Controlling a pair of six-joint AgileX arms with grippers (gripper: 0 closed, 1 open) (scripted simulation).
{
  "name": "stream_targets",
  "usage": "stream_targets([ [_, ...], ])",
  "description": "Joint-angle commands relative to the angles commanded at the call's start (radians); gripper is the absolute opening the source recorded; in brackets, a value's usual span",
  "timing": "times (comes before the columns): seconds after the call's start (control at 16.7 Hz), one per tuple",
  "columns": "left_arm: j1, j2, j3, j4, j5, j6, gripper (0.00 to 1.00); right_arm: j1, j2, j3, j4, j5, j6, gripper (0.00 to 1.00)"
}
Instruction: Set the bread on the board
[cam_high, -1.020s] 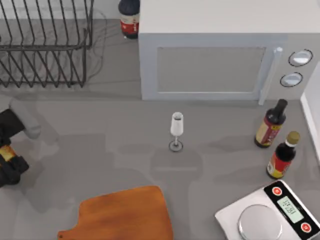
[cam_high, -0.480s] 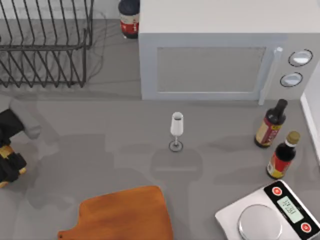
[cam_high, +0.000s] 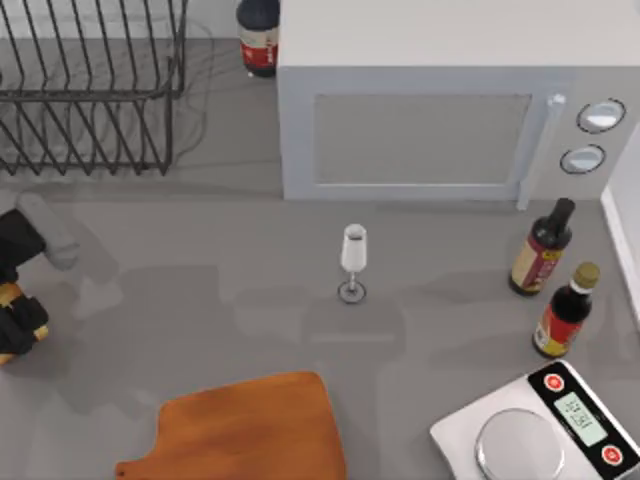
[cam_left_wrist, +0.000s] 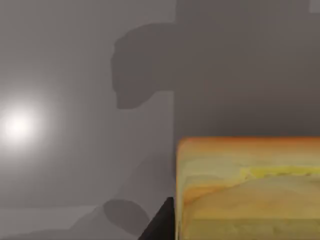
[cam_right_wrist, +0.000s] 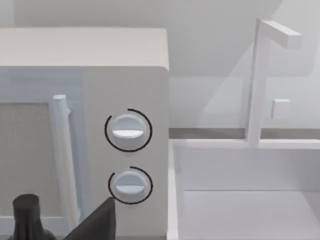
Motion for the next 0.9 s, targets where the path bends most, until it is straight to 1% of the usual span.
stream_targets([
  [0.12, -0.002, -0.026, 0.050, -0.080, 0.000, 0.002, 0.00, 0.000, 0.000, 0.000, 0.000, 0.000, 0.000, 1.00],
  [0.3, -0.003, -0.078, 0.138, -0.249, 0.000, 0.000, 0.00, 0.000, 0.000, 0.000, 0.000, 0.000, 0.000, 1.00],
  [0.42, -0.004, -0.113, 0.188, -0.323, 0.000, -0.003, 0.00, 0.000, 0.000, 0.000, 0.000, 0.000, 0.000, 1.00],
  [0.54, -0.003, -0.136, 0.214, -0.354, 0.000, -0.007, 0.00, 0.000, 0.000, 0.000, 0.000, 0.000, 0.000, 1.00],
  [0.9, -0.009, -0.134, 0.211, -0.353, -0.001, -0.014, 0.00, 0.000, 0.000, 0.000, 0.000, 0.000, 0.000, 1.00],
])
